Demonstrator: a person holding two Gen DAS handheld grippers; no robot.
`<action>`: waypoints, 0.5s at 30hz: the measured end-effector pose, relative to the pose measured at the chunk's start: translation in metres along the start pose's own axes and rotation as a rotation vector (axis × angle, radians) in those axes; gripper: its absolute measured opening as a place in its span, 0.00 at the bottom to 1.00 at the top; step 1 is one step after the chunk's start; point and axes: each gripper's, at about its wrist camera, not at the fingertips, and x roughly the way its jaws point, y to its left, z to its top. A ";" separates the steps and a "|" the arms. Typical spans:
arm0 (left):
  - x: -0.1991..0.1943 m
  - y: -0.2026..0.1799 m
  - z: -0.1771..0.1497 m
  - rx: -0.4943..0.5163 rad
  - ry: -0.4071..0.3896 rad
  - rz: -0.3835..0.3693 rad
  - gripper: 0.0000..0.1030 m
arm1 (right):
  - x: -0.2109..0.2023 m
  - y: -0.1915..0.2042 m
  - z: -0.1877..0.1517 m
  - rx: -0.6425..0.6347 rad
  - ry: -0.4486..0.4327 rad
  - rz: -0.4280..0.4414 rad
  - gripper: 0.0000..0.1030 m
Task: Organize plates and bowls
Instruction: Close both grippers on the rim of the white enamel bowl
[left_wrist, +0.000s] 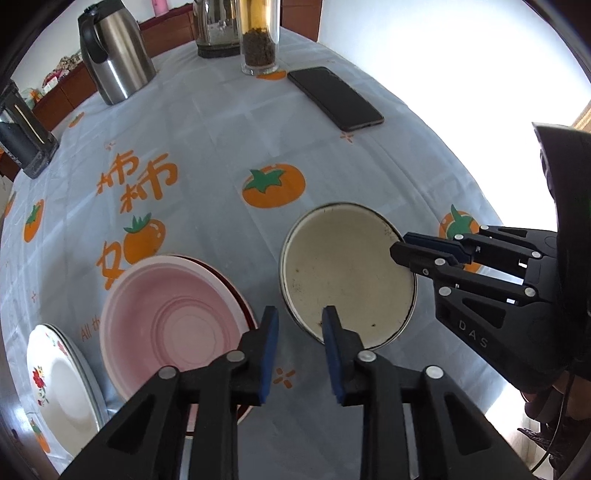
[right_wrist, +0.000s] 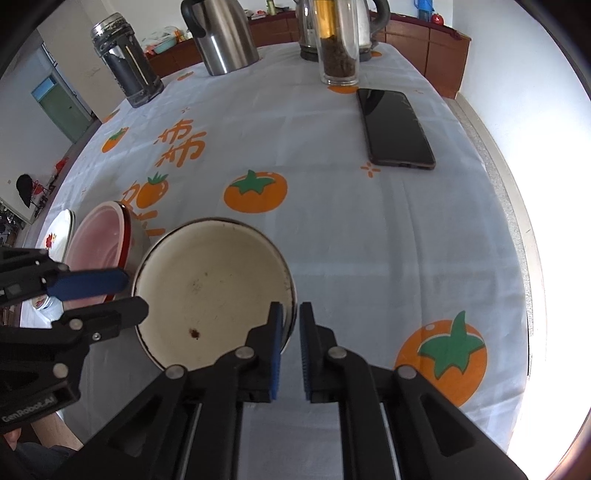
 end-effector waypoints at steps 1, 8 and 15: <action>0.003 0.000 -0.001 -0.008 0.008 -0.005 0.23 | 0.000 -0.001 -0.001 0.002 0.000 0.000 0.08; 0.007 -0.005 -0.003 -0.003 0.006 -0.019 0.16 | 0.003 -0.002 -0.004 0.003 0.009 0.008 0.08; 0.000 -0.004 -0.006 -0.031 -0.002 -0.028 0.14 | -0.006 0.001 -0.005 0.013 -0.012 0.023 0.08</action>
